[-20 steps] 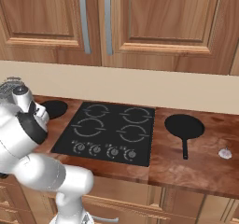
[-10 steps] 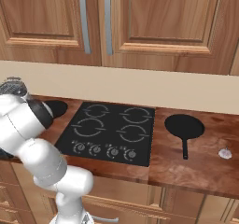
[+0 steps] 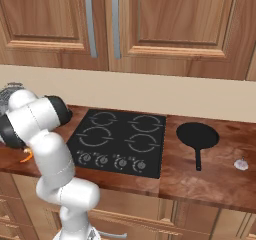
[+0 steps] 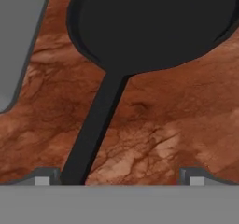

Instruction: Place both pans onto different burners. Then place the garlic and the shrimp on different pans.

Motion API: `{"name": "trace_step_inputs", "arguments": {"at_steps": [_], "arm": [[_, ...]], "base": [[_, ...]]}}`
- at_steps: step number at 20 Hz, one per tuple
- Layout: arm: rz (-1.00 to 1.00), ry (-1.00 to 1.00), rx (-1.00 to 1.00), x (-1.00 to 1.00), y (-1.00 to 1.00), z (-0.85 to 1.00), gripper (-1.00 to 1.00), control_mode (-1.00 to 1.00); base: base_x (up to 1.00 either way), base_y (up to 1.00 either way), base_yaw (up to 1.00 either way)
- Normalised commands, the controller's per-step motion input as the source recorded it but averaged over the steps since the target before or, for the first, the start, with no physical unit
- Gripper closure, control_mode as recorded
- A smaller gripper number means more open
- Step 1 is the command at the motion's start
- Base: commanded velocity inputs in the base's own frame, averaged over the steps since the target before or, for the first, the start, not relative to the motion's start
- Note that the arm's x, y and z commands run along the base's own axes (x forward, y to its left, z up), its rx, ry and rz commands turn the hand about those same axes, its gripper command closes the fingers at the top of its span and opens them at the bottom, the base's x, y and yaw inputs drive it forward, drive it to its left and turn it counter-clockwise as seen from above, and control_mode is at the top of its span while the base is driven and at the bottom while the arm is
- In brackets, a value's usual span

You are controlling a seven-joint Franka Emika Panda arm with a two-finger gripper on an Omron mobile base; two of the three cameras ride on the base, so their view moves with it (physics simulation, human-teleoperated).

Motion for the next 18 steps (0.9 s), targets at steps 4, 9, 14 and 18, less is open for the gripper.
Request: {"name": "trace_step_inputs", "arguments": {"at_steps": [4, 9, 14, 18], "arm": [[0.00, 0.02, 0.00, 0.23, 0.20, -0.18, -1.00, -1.00], [0.00, 0.01, 0.00, 0.29, 0.17, -0.15, -1.00, -1.00], [0.00, 0.03, 0.00, 0.34, 0.17, -0.21, -1.00, -1.00], [0.00, 0.04, 0.00, 0.31, 0.18, -0.26, -1.00, -1.00]], "base": [[0.00, 0.00, 0.00], [0.00, 0.00, 0.00], [0.00, 0.00, 0.00], [0.00, 0.00, 0.00]]}}
